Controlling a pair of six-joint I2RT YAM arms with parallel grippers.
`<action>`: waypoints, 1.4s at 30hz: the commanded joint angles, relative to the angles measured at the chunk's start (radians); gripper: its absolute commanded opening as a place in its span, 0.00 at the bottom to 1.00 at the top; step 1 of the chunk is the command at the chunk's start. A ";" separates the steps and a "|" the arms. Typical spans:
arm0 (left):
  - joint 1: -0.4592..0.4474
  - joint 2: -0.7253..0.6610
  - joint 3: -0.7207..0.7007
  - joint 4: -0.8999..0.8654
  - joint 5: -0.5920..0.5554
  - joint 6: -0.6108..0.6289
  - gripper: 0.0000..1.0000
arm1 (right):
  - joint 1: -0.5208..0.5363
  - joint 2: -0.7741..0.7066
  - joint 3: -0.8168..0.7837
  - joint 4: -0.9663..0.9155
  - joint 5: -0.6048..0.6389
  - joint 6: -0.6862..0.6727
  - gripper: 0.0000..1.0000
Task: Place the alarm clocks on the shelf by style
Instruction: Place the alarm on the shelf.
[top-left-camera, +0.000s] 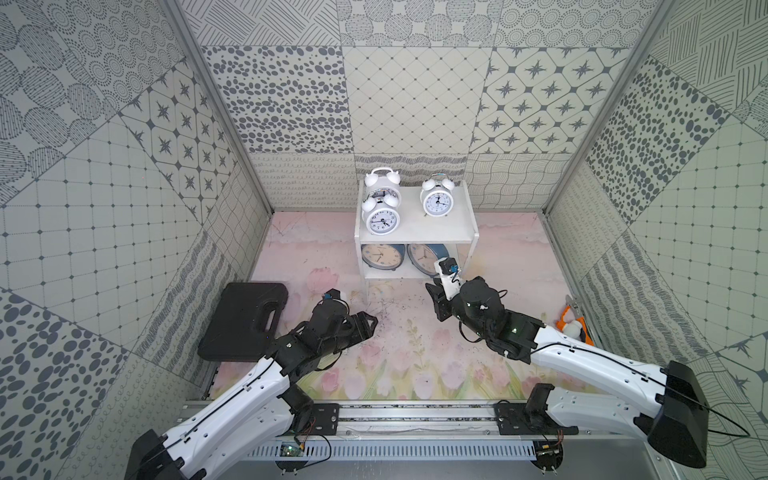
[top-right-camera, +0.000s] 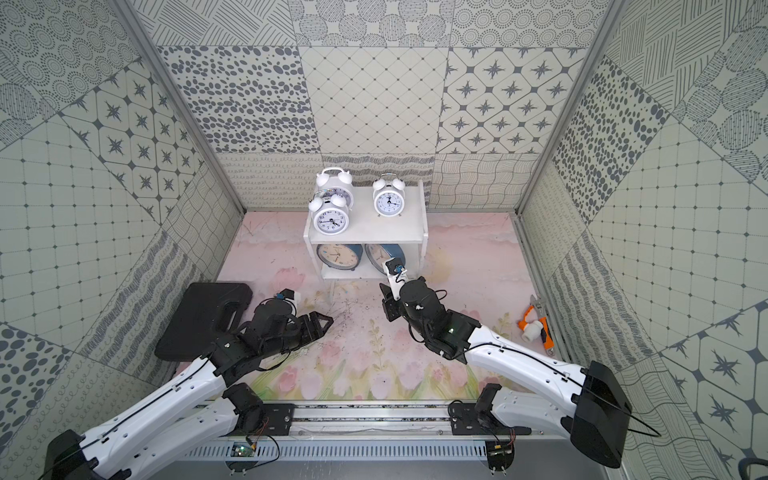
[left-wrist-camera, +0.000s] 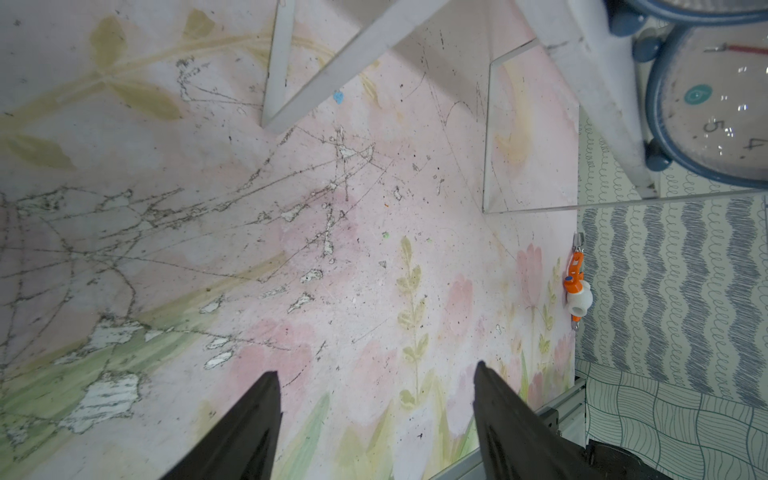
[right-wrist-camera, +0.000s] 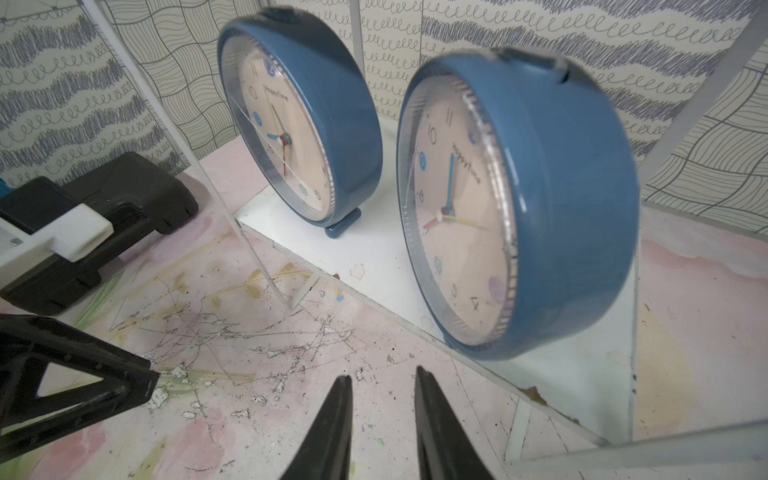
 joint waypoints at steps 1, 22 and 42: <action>0.012 -0.006 0.005 0.027 0.010 0.007 0.76 | 0.006 0.024 0.030 0.096 0.076 -0.029 0.31; 0.049 -0.058 -0.027 0.003 0.037 0.010 0.76 | -0.068 0.064 0.029 0.163 0.187 -0.023 0.32; 0.071 -0.109 -0.040 -0.040 0.041 0.013 0.76 | -0.111 0.067 0.027 0.170 0.217 0.017 0.34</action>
